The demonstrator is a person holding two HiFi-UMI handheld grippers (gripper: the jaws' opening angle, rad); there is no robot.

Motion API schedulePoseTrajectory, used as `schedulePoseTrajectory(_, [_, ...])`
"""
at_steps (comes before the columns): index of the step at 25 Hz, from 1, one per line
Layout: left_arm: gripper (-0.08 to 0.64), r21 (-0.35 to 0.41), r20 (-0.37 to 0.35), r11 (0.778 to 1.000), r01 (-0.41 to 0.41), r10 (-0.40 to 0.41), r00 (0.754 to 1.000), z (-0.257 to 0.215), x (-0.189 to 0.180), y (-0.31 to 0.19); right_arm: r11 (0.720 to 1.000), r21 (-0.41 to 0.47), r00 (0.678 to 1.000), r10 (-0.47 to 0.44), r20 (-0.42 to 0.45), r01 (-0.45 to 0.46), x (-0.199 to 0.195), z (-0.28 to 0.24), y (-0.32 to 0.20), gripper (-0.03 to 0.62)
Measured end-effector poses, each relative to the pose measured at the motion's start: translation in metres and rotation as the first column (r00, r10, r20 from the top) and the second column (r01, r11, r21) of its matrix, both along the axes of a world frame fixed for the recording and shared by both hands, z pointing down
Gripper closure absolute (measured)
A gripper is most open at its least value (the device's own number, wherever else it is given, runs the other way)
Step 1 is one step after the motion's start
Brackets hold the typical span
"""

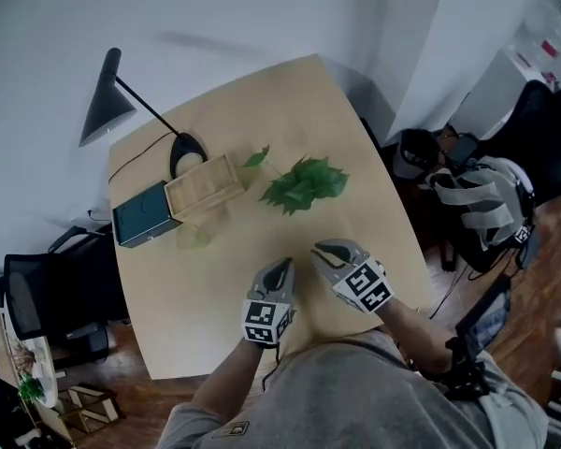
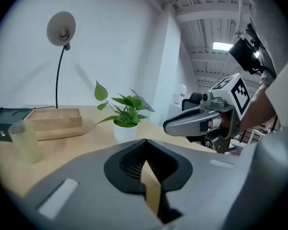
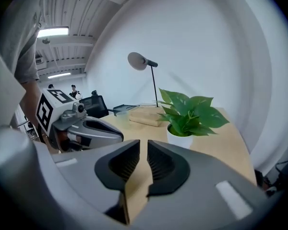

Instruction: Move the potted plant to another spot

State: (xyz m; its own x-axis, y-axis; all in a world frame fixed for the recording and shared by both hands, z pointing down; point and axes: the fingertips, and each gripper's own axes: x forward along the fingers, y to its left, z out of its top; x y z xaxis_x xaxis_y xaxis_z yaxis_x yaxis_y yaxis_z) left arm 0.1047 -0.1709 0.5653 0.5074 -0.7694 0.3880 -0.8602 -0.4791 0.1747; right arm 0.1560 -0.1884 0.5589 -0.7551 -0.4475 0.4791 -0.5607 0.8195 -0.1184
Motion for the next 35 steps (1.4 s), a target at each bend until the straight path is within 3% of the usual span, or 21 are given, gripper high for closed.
schedulePoseTrajectory(3, [0.558, 0.019, 0.012, 1.000, 0.018, -0.018, 1.000, -0.005, -0.001, 0.021, 1.000, -0.008, 1.000, 0.012, -0.001, -0.012, -0.001, -0.004, 0.026, 0.586])
schedulePoseTrajectory(19, [0.558, -0.044, -0.061, 0.999, 0.031, -0.034, 0.998, -0.002, 0.016, 0.113, 0.994, -0.105, 0.999, 0.002, 0.036, 0.002, 0.018, 0.008, 0.119, 0.586])
schedulePoseTrajectory(24, [0.558, -0.063, -0.088, 0.993, 0.100, -0.106, 0.990, -0.001, 0.043, 0.141, 0.996, -0.081, 0.998, -0.039, 0.040, 0.042, 0.049, 0.004, 0.144, 0.586])
schedulePoseTrajectory(35, [0.558, -0.054, -0.070, 0.989, 0.137, -0.141, 0.988, -0.011, 0.095, 0.214, 0.997, -0.044, 0.996, -0.062, 0.067, 0.065, 0.098, -0.001, 0.197, 0.586])
